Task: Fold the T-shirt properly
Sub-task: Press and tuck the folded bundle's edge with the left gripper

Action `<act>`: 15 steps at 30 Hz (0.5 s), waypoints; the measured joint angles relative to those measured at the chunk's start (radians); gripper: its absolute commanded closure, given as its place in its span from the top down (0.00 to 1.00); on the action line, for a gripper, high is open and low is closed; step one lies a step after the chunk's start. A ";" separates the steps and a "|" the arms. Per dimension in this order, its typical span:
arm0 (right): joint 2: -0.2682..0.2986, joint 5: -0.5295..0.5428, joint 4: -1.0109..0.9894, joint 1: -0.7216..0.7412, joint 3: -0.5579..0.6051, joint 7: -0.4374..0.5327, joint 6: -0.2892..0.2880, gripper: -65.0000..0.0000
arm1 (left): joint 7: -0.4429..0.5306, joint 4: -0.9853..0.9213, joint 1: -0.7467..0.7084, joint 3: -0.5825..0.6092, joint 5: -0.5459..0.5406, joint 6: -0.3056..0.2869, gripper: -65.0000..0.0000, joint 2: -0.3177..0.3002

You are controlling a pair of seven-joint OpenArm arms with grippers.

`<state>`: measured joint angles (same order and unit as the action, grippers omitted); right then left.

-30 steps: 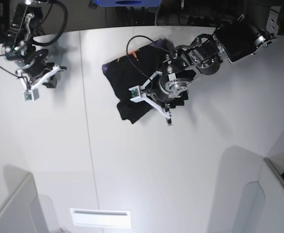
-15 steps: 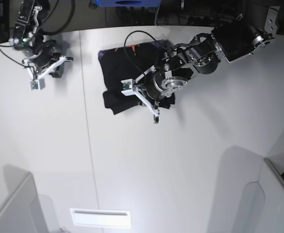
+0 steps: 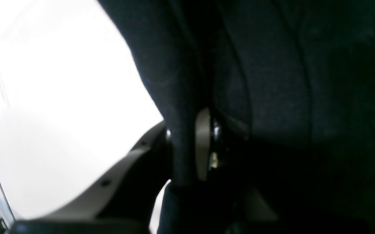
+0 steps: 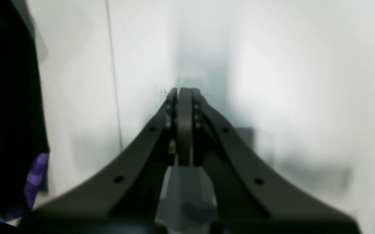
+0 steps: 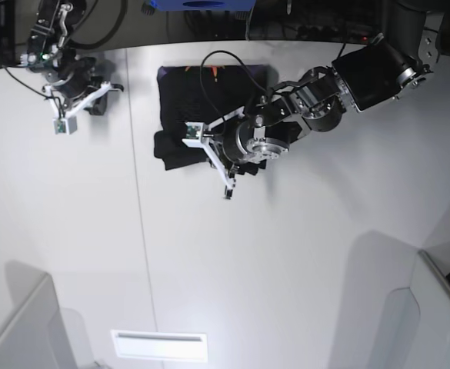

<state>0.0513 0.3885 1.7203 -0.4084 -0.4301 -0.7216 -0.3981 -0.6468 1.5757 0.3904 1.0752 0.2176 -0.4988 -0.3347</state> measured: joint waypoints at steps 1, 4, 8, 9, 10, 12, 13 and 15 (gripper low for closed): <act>-0.001 0.000 0.000 -0.003 0.000 0.000 0.000 0.00 | 0.000 0.000 -0.002 0.000 -0.001 0.000 0.00 0.005; -0.003 0.000 0.000 -0.005 -0.002 0.000 0.000 0.00 | 0.005 0.000 -0.011 0.000 -0.004 0.000 0.00 0.014; -0.007 0.003 0.000 -0.005 -0.002 0.001 0.000 0.00 | 0.002 -0.001 -0.011 0.001 -0.008 -0.001 0.00 0.012; -0.007 0.003 0.000 -0.005 -0.002 0.001 0.000 0.00 | 0.001 -0.001 -0.011 0.001 -0.008 0.000 0.00 0.013; -0.007 0.003 0.000 -0.005 -0.002 0.001 0.000 0.00 | 0.001 -0.001 -0.011 0.001 -0.009 0.000 0.00 0.013; -0.007 0.003 0.000 -0.005 -0.002 0.001 0.000 0.00 | 0.001 -0.001 -0.011 -0.001 -0.009 0.000 0.00 0.011; -0.008 0.003 0.000 -0.005 -0.002 0.001 0.000 0.00 | 0.001 -0.001 -0.011 -0.001 -0.009 -0.001 0.00 0.010; -0.008 0.004 0.000 -0.005 -0.002 0.001 0.000 0.00 | 0.000 -0.001 -0.011 -0.002 -0.009 -0.001 0.00 0.011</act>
<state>0.0437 0.3923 1.7203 -0.4137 -0.4320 -0.7208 -0.3977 -0.6464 1.5749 0.3790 1.0733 0.2089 -0.4995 -0.3241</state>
